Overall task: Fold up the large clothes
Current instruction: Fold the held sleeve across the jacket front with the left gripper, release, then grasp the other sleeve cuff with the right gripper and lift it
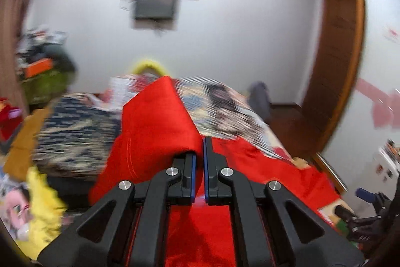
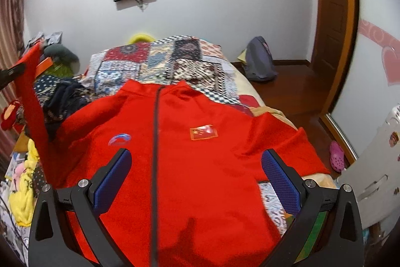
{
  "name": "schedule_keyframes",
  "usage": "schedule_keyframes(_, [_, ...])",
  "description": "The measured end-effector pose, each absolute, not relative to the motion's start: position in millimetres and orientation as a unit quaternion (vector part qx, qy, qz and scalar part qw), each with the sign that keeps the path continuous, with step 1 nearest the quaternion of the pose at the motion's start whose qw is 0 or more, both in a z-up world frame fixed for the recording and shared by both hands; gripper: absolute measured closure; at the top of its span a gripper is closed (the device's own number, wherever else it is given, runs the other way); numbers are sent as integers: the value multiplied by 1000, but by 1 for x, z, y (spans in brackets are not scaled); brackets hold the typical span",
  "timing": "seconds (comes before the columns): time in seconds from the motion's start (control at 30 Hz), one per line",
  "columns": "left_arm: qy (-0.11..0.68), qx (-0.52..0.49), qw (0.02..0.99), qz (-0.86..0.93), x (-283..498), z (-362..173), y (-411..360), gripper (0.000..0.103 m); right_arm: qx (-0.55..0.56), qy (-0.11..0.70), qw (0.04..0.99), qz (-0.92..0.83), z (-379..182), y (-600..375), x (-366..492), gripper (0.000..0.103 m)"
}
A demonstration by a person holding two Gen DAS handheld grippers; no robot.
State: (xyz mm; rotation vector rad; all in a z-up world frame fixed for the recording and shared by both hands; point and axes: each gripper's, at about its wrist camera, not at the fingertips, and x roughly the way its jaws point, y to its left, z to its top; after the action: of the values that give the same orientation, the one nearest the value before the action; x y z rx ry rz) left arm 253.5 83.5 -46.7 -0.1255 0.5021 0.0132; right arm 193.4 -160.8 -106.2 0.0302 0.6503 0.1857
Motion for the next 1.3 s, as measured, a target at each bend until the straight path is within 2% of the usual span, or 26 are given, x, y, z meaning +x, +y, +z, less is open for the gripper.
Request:
schedule_keyframes(0.23, [364,-35,924,-114,326,-111,-15,100,15,343,937,65,-122,-188,202,0])
schedule_keyframes(0.43, [480,4,864,-153,341,-188,-59,99,7,372,927,53,-140,-202,212,0])
schedule_keyframes(0.53, [512,15,843,-167,330,-205,-71,95,5,387,920,60,-146,-204,216,0])
schedule_keyframes(0.57, [515,20,840,-170,325,-205,-71,91,3,391,918,62,-148,-204,218,0])
schedule_keyframes(0.63, [509,25,844,-169,316,-200,-62,71,1,396,916,69,-149,-202,219,0])
schedule_keyframes(0.67, [498,24,851,-165,310,-192,-56,50,1,397,915,72,-150,-201,221,0])
schedule_keyframes(0.7, [485,22,860,-158,303,-183,-46,36,1,400,913,78,-150,-200,222,0])
schedule_keyframes(0.83, [451,18,884,-117,282,-149,-3,30,-3,403,910,100,-148,-189,225,0])
schedule_keyframes(0.97, [433,16,899,-58,265,-135,54,13,-26,412,901,131,-150,-168,233,0])
schedule_keyframes(1.0, [431,16,901,-48,260,-135,63,11,-33,413,899,138,-150,-163,235,0])
schedule_keyframes(1.3, [490,-24,870,51,199,-180,161,11,-161,437,864,191,-182,-89,277,2])
